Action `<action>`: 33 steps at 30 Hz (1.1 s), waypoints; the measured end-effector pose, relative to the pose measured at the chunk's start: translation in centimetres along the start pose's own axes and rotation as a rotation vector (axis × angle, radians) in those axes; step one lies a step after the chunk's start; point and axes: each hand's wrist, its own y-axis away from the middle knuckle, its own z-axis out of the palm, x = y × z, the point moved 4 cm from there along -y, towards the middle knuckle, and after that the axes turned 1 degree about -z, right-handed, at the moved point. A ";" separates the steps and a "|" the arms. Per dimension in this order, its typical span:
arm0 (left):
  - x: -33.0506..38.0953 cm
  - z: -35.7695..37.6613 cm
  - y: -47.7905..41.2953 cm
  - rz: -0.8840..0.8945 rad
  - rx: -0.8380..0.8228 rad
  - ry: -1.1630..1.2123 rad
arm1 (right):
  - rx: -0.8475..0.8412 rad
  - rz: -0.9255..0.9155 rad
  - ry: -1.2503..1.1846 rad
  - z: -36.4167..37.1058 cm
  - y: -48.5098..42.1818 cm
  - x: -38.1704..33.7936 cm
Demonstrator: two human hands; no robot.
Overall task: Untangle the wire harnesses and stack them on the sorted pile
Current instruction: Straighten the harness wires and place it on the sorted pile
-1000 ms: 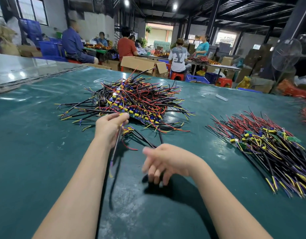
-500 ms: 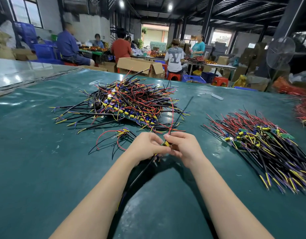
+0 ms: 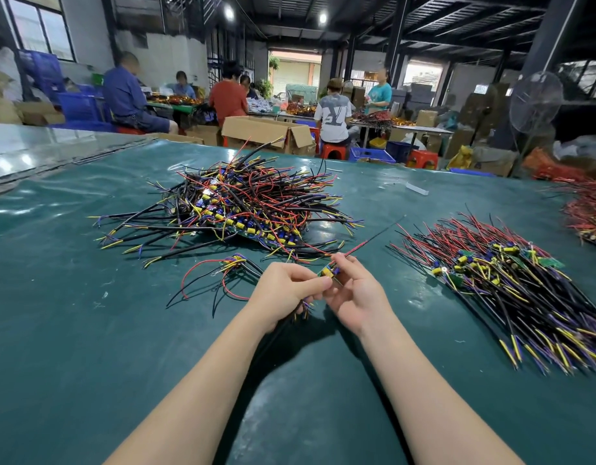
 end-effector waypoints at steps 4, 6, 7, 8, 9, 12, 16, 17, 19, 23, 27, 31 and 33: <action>-0.5 -0.7 0.0 -0.104 -0.028 0.052 | 0.011 -0.084 0.149 0.0 0.1 -0.4; -0.4 -0.8 0.0 -0.117 -0.038 0.053 | 0.039 -0.154 0.239 -0.1 0.0 -0.9; -0.3 -0.9 0.1 -0.110 -0.037 0.047 | 0.046 -0.169 0.236 -0.2 0.0 -1.2; -0.2 -1.0 0.1 -0.096 -0.033 0.037 | 0.049 -0.170 0.208 -0.3 0.0 -1.3; -0.1 -1.1 0.1 -0.076 -0.034 0.025 | 0.053 -0.160 0.176 -0.3 0.0 -1.4; 0.2 -1.2 0.1 -0.015 -0.050 -0.018 | 0.079 -0.098 0.112 -0.4 0.1 -1.3; 0.2 -1.1 0.3 -0.012 -0.093 -0.077 | 0.100 -0.038 0.103 -0.7 0.0 -1.1; 0.1 -1.1 0.4 -0.027 -0.123 -0.099 | 0.109 -0.037 0.093 -0.9 0.0 -1.4; -0.2 -1.1 0.6 -0.058 -0.210 -0.150 | 0.155 -0.049 0.037 -1.7 -0.1 -2.1; -0.2 -0.5 0.8 -0.084 -0.300 -0.208 | 0.261 -0.058 -0.072 -3.4 -0.5 -3.4; -0.1 -0.4 0.6 -0.068 -0.262 -0.195 | 0.294 -0.121 -0.183 -4.2 -0.6 -4.6; -0.1 -0.6 0.1 -0.013 -0.050 -0.082 | 0.264 -0.099 -0.021 -3.9 -0.5 -3.7; 0.2 -0.9 0.0 0.033 0.053 -0.061 | 0.128 -0.044 0.262 -2.3 -0.2 -2.6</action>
